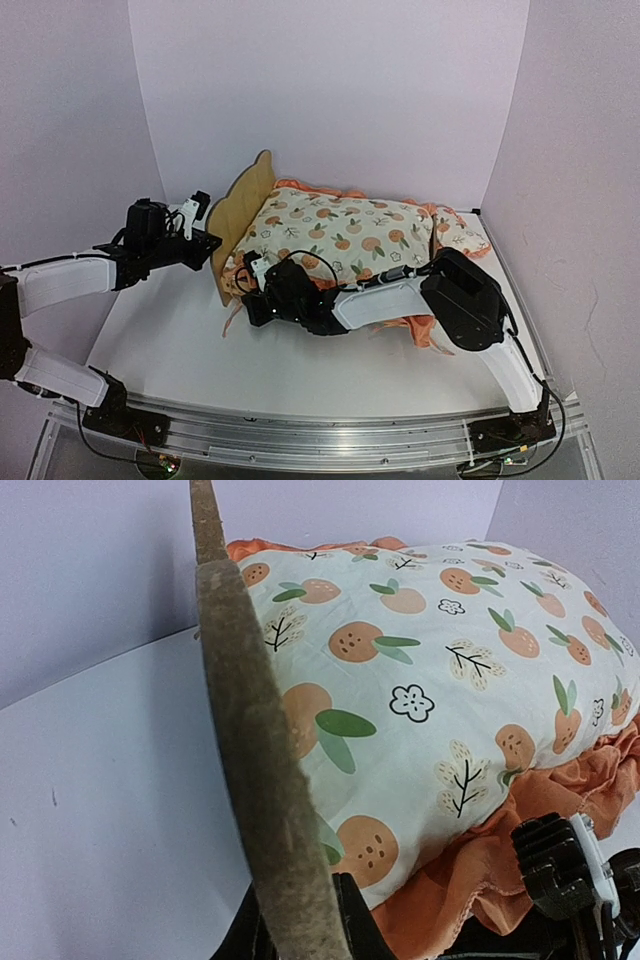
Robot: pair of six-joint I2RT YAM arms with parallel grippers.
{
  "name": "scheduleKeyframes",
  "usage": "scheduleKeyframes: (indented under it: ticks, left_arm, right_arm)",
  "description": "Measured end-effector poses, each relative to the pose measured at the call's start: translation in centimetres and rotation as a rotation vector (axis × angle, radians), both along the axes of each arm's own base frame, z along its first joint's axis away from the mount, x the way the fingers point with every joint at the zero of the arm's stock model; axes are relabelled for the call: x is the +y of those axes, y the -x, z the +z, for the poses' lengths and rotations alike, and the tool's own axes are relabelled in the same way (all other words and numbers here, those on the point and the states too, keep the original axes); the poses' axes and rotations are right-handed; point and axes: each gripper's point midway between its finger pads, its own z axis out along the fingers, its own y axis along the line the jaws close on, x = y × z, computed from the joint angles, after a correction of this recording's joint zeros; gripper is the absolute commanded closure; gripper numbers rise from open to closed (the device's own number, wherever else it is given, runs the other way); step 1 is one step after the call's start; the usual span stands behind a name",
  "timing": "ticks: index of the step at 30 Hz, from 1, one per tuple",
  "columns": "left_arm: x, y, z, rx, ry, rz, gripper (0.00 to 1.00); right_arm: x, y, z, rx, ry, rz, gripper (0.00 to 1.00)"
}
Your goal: Set up the pet bed
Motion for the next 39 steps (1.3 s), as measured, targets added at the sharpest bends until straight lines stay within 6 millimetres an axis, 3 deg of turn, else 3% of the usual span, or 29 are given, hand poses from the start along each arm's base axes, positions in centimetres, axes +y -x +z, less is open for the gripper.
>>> scheduleKeyframes:
  ticks: [2,5,7,10,14,19,21,23,27,30,39]
  left_arm:
    - [-0.9,0.3,0.0,-0.010,0.016,-0.018,0.87]
    - [-2.0,0.7,0.0,-0.017,0.038,-0.048,0.64]
    - [-3.2,1.8,-0.3,0.018,0.066,-0.106,0.55]
    - [-4.1,3.3,-1.3,0.083,0.069,-0.146,0.48]
    - [-3.0,5.0,-2.3,0.174,0.046,-0.097,0.41]
    - [-0.9,7.2,-1.0,0.179,0.112,-0.020,0.49]
    - [-0.4,8.1,-1.5,0.202,0.145,0.001,0.53]
    - [-0.2,8.7,-3.4,0.263,0.168,0.028,0.54]
    - [0.1,9.4,-9.1,0.420,0.188,0.094,0.56]
    - [0.0,9.8,-11.5,0.454,0.204,0.108,0.56]
    - [-2.8,9.2,-12.8,0.346,0.242,0.046,0.60]
  right_arm:
    - [-0.6,0.4,0.2,0.014,0.006,-0.015,1.00]
    - [-1.3,1.0,0.5,0.031,0.012,-0.031,1.00]
    - [-1.7,1.3,0.5,0.034,0.019,-0.040,1.00]
    - [-2.3,1.1,0.5,0.036,0.025,-0.064,1.00]
    - [-2.7,0.7,0.5,0.042,0.021,-0.091,1.00]
    - [-3.0,0.6,0.6,0.059,0.008,-0.114,1.00]
    - [-3.1,0.7,0.4,0.068,0.007,-0.121,1.00]
    - [-3.3,0.8,0.3,0.075,0.006,-0.126,1.00]
    - [-3.4,0.8,0.4,0.090,-0.006,-0.137,1.00]
    - [-3.4,0.7,0.4,0.107,-0.021,-0.153,1.00]
    - [-3.6,0.7,0.3,0.147,-0.050,-0.197,1.00]
